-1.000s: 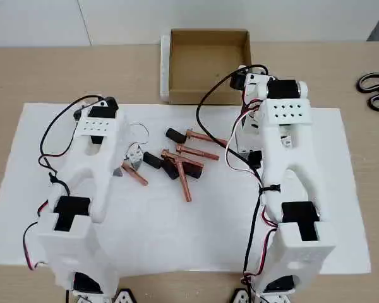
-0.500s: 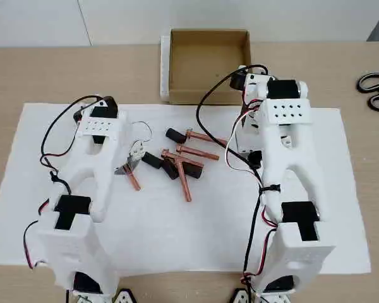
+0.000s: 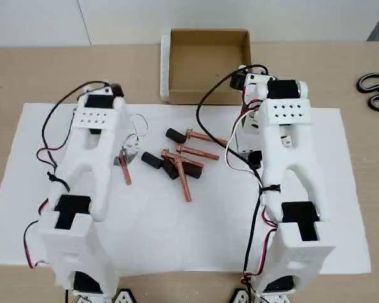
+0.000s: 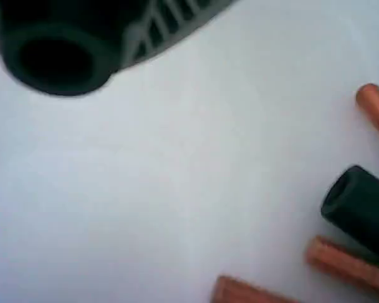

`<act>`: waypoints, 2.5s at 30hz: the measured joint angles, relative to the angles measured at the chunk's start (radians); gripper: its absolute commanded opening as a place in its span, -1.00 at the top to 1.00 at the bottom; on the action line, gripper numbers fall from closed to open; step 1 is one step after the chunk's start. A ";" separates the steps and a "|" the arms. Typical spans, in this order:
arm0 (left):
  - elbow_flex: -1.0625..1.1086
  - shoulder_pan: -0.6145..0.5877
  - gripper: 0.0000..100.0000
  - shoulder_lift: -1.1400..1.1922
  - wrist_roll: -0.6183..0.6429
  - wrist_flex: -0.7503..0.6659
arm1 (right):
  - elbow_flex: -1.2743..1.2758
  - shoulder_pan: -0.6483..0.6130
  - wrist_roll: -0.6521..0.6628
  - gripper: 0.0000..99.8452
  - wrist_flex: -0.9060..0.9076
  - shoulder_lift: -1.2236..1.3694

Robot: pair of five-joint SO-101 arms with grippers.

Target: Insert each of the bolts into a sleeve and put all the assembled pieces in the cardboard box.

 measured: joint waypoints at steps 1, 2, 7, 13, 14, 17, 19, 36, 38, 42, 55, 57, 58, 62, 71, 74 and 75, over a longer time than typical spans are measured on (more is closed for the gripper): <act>-0.018 0.000 0.99 -0.002 -0.068 0.025 | 0.000 0.000 0.000 0.99 0.000 0.000; -0.026 0.000 0.99 -0.003 -0.137 0.043 | 0.000 0.000 0.000 0.99 0.000 0.000; -0.021 -0.017 0.99 -0.003 -0.496 0.083 | 0.000 0.000 0.000 0.99 0.000 0.000; -0.002 -0.014 0.99 0.060 -0.618 0.092 | 0.000 0.000 0.000 0.99 0.000 0.000; -0.002 -0.014 0.98 0.068 -0.623 0.087 | 0.000 0.000 0.000 0.99 0.000 0.000; -0.002 -0.014 0.89 0.081 -0.631 0.072 | 0.000 0.000 0.000 0.99 0.000 0.000; -0.002 -0.014 0.85 0.084 -0.631 0.058 | 0.000 0.000 0.000 0.99 0.000 0.000; -0.002 -0.015 0.84 0.084 -0.631 -0.029 | 0.000 0.000 0.000 0.99 0.000 0.000; 0.000 -0.015 0.84 0.084 -0.631 -0.035 | 0.000 0.000 0.000 0.99 0.000 0.000; 0.002 -0.015 0.84 0.084 -0.631 -0.035 | 0.000 0.000 0.000 0.99 0.000 0.000; -0.008 -0.012 0.85 0.175 -0.626 -0.052 | 0.000 0.000 0.000 0.99 0.000 0.000; -0.008 -0.012 0.85 0.175 -0.623 -0.052 | 0.000 0.000 0.000 0.99 0.000 0.000; -0.008 -0.012 0.88 0.175 -0.623 -0.052 | 0.000 0.000 0.000 0.99 0.000 0.000; -0.006 -0.011 0.99 0.175 -0.611 -0.052 | 0.000 0.000 0.000 0.99 0.000 0.000; -0.146 -0.014 0.99 0.201 -0.611 0.052 | 0.000 0.000 0.000 0.99 0.000 0.000; -0.249 -0.018 0.99 0.201 -0.608 0.129 | 0.000 0.000 0.000 0.99 0.000 0.000; -0.282 -0.020 0.99 0.201 -0.608 0.140 | 0.000 0.000 0.000 0.99 0.000 -0.002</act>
